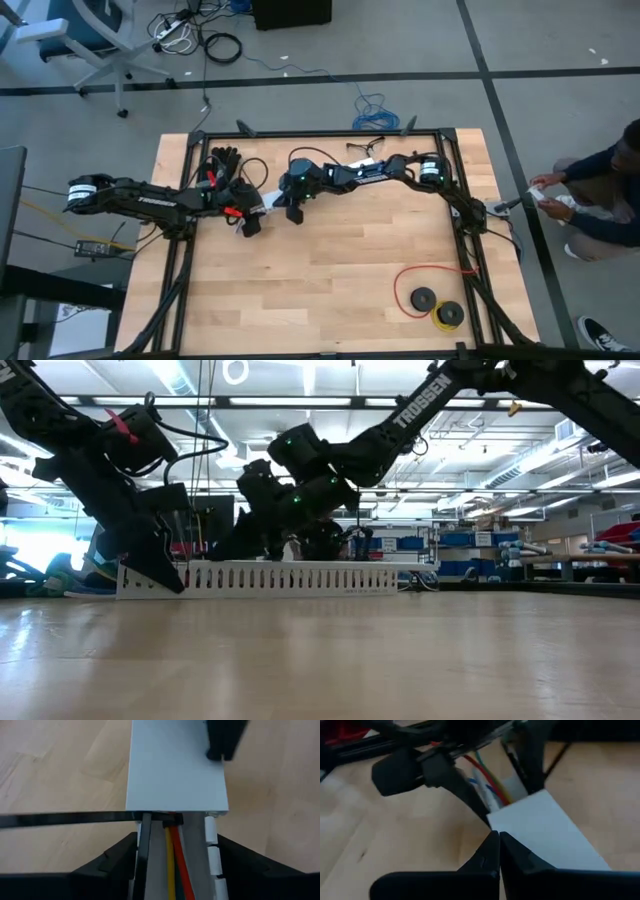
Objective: Ziptie cables
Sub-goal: Close the white cable duct
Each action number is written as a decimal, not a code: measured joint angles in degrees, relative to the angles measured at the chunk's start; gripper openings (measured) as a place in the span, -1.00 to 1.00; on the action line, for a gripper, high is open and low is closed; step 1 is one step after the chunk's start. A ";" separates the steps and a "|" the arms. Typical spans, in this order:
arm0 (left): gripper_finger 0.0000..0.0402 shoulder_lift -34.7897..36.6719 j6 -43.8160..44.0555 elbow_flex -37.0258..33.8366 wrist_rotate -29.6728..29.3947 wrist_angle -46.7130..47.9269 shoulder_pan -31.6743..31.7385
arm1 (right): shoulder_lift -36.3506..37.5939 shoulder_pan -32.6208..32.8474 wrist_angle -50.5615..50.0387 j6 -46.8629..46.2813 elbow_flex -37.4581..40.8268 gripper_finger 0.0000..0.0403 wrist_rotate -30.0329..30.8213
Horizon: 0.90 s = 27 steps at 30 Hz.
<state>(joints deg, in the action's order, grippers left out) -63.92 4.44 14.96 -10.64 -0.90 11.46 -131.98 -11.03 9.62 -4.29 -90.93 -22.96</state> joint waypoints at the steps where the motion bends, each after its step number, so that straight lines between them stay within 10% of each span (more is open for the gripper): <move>1: 0.17 0.00 0.03 0.00 0.09 -0.18 0.00 | -0.02 0.11 0.69 0.45 -0.18 -1.00 -0.29; 27: 0.67 -0.98 0.29 0.39 2.41 -1.70 0.02 | 14.25 3.00 -21.46 11.43 -0.25 -1.00 19.93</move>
<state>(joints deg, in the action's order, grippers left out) -64.91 4.73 15.35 -8.23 -2.60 11.49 -117.73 -8.03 -11.83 7.14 -91.18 -3.03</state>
